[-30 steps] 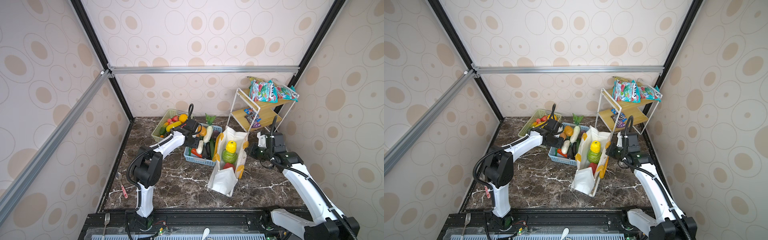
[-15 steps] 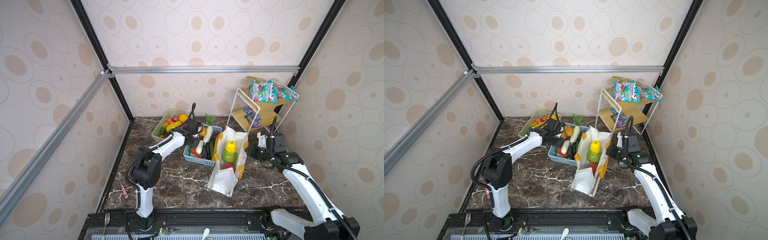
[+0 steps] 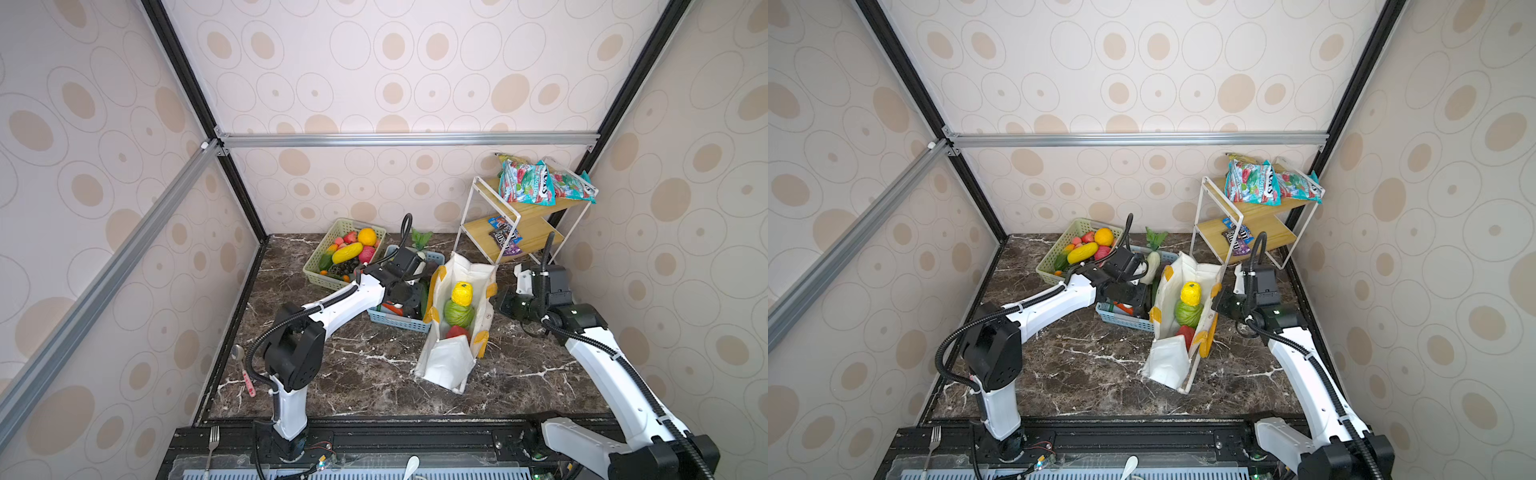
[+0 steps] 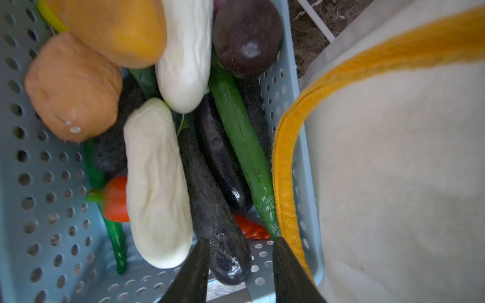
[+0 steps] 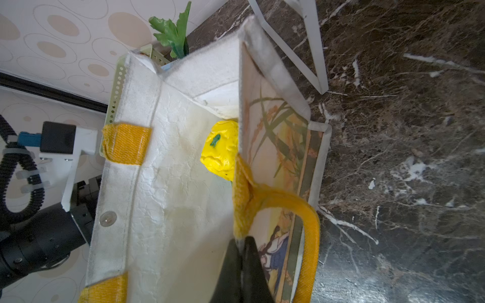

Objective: Place the food into the grocery bag and tie it
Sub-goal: 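Lower the left gripper onto the dark eggplant in the blue basket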

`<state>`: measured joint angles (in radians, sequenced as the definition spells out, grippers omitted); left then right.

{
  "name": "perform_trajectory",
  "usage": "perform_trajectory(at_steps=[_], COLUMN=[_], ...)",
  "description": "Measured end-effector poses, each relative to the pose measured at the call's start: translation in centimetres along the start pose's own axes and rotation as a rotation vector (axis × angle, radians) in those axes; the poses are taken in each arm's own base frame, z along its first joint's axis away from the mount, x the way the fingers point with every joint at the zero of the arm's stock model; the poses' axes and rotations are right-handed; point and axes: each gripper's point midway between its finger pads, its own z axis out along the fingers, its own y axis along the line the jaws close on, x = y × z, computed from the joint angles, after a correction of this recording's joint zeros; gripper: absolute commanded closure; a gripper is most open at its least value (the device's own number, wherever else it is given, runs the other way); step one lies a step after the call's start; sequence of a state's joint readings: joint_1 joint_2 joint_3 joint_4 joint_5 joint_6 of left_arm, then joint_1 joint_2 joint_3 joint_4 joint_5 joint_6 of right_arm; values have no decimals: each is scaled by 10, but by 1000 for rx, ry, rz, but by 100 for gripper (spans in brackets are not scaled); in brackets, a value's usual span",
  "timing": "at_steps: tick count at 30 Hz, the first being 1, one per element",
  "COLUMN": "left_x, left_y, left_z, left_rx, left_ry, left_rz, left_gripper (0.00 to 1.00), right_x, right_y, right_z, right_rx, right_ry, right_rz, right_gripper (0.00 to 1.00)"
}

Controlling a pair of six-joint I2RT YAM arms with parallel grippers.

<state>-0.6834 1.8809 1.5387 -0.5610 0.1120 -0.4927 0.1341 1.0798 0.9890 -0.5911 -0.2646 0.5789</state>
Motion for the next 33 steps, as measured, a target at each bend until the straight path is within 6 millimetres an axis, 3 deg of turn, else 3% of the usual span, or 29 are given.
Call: perform_trajectory(at_steps=[12,27,33], left_x=[9,5,9], left_y=[8,54,45], left_z=[9,20,22], left_rx=[-26,-128,-117], left_ry=[13,-14,-5], left_rz=[-133,-206,-191], left_gripper=[34,31,29], right_x=[0,1,1], right_y=[-1,-1,-1], right_z=[-2,-4,-4], right_rx=[6,7,6], right_ry=[-3,-4,-5], right_rz=[0,2,7], right_gripper=[100,100,100])
